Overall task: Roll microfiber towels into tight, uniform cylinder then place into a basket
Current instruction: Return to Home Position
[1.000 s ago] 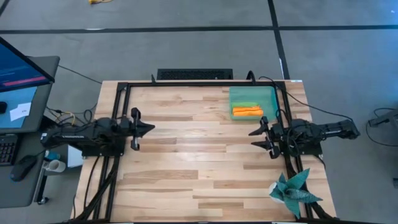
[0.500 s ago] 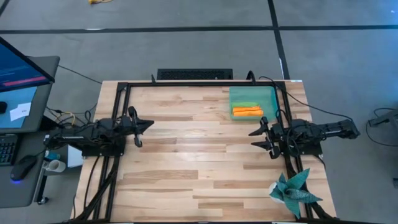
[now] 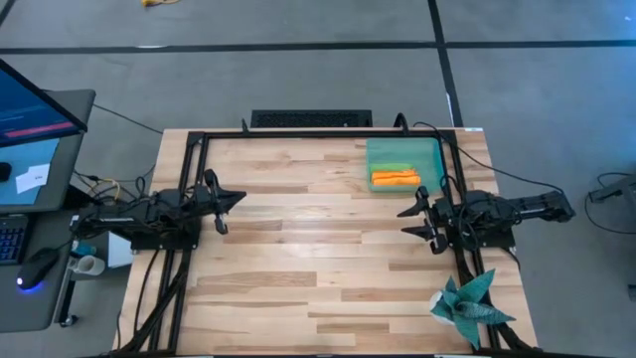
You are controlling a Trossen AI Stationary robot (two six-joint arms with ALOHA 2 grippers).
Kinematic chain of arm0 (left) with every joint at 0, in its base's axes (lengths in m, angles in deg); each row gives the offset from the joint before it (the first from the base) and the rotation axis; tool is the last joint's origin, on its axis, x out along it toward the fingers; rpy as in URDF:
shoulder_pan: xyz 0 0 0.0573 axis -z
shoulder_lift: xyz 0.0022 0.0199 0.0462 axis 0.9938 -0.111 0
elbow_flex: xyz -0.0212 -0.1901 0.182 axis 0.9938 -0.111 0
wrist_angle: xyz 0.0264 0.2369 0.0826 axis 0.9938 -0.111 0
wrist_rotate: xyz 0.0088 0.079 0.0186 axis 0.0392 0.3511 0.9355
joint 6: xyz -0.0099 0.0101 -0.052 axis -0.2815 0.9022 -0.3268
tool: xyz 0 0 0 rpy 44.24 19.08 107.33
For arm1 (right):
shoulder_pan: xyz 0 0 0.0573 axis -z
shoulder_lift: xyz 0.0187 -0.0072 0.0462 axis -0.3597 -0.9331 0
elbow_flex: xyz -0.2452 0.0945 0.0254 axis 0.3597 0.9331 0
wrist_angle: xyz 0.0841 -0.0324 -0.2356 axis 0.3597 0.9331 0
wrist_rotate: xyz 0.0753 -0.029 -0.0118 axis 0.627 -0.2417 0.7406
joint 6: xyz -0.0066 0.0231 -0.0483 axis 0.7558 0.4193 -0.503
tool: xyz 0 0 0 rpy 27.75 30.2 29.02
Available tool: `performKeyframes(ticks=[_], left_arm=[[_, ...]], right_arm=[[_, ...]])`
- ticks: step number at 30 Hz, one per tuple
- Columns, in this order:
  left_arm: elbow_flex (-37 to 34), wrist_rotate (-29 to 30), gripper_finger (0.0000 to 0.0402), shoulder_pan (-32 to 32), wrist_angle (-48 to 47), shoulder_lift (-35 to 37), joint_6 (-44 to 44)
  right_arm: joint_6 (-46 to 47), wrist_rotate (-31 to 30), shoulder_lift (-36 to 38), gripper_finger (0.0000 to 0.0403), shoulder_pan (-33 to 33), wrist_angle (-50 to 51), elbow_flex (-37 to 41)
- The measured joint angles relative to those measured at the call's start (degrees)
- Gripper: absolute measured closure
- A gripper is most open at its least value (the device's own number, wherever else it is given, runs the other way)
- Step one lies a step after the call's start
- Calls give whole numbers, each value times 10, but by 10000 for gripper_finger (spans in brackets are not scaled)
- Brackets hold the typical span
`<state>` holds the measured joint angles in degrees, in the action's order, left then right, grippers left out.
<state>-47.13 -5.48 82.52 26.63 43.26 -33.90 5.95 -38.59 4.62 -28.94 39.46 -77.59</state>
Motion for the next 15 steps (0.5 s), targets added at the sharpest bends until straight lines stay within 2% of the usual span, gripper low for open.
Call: performKeyframes(ticks=[15], left_arm=[[0,0,401,0,-1,0,1]], right_arm=[[-1,0,0,188,0,0,0]])
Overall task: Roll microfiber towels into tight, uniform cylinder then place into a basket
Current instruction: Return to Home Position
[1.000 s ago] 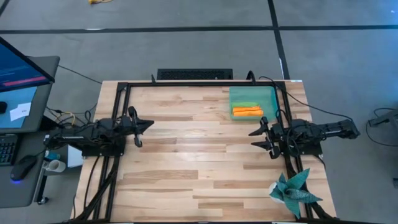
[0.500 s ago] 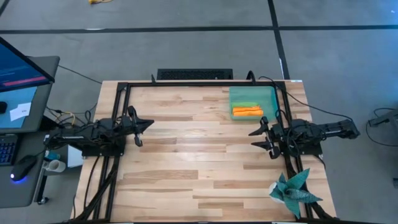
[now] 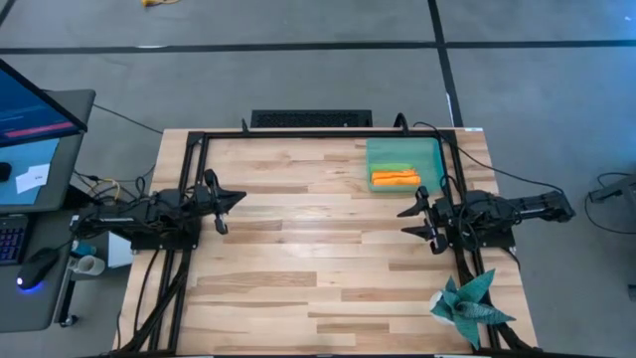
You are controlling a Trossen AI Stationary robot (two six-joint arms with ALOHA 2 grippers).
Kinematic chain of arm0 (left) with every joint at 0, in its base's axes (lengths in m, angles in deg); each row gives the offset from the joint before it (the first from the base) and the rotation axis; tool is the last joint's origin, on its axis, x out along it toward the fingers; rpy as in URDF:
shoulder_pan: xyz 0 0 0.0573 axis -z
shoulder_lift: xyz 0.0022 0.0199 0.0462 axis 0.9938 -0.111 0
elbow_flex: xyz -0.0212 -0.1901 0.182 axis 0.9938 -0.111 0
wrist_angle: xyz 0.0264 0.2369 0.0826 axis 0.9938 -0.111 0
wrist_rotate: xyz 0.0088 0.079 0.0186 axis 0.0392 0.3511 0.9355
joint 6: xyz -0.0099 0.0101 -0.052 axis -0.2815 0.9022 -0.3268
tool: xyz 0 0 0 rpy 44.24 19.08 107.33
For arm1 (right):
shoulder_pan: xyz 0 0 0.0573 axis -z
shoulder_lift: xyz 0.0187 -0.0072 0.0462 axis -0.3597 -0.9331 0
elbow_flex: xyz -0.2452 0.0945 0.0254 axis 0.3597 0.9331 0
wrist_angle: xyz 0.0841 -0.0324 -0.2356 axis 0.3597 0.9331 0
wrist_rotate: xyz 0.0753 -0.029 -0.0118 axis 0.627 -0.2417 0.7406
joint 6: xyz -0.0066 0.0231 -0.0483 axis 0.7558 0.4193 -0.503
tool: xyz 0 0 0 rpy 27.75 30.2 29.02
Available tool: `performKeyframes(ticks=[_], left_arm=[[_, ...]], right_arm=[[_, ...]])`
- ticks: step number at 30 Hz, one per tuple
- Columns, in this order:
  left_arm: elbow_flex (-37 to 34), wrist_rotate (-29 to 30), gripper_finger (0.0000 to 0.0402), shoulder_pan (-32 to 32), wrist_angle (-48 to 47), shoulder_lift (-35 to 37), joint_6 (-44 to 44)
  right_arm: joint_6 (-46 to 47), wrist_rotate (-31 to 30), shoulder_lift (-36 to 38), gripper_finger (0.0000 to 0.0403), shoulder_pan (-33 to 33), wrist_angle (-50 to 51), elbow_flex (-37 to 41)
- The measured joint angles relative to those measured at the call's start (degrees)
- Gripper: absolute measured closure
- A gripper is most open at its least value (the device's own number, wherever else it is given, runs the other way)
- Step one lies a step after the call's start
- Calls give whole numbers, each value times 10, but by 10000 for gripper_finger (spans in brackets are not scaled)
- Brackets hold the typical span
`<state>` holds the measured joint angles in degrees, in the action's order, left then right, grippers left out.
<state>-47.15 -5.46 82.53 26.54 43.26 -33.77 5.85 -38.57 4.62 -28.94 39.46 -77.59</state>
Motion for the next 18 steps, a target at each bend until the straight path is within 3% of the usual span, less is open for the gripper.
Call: performKeyframes(ticks=[18], left_arm=[[0,0,401,0,-1,0,0]], right_arm=[[0,0,0,188,0,0,0]])
